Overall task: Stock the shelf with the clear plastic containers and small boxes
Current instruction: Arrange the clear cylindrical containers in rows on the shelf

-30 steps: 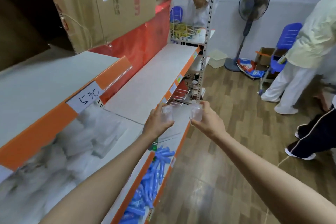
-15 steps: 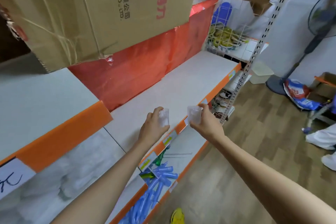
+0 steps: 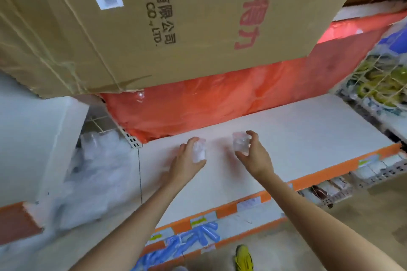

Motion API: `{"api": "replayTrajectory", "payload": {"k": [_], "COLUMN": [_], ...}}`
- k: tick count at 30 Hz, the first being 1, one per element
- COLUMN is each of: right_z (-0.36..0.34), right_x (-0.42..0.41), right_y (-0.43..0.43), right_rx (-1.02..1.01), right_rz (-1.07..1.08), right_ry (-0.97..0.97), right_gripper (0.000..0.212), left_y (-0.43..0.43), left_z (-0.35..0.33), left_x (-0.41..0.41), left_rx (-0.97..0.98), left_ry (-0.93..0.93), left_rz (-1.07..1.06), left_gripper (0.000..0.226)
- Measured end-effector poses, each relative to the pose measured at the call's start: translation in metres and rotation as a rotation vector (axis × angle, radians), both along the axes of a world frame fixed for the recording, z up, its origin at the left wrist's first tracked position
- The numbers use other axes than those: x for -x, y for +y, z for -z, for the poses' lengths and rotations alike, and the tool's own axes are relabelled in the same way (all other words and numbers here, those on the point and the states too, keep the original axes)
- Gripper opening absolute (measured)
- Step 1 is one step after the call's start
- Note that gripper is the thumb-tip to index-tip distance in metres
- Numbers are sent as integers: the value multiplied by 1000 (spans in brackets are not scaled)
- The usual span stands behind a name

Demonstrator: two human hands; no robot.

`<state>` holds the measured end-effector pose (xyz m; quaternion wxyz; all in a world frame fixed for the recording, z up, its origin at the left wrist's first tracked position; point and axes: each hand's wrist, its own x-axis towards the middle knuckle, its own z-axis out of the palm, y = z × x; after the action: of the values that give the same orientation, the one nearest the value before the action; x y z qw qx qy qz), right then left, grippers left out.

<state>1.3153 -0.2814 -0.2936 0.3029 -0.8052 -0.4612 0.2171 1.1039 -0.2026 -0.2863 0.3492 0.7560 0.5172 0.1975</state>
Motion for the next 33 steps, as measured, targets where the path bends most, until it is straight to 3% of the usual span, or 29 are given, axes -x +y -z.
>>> {"api": "replayTrajectory", "payload": {"k": [6,11,22,27,30,33], "right_z": [16,22,33,37,32,25], "right_x": [-22,-29,-33,-28,-10,14], "right_y": [40,52,42,30,8,-9], "right_rx": [63,47,108,52,-176,-235], "right_rz": [-167,-204,-132,13,167,85], "right_ry": [63,113,219,242,256,481], "right_gripper": [83,78,73,87,64,24], "left_y": [-4,-19,-36,-37,-37,-41], "left_z": [5,18,26,30,40,39], "left_x": [0,2,7,12,17,16], "left_rx": [28,83,112,139,185,231], "left_ry": [33,2,-72,-184,-326,-445], "left_rz": [-246,-334,-466,-480,-549,-606], "left_gripper": [67,67,78,94,97,80]}}
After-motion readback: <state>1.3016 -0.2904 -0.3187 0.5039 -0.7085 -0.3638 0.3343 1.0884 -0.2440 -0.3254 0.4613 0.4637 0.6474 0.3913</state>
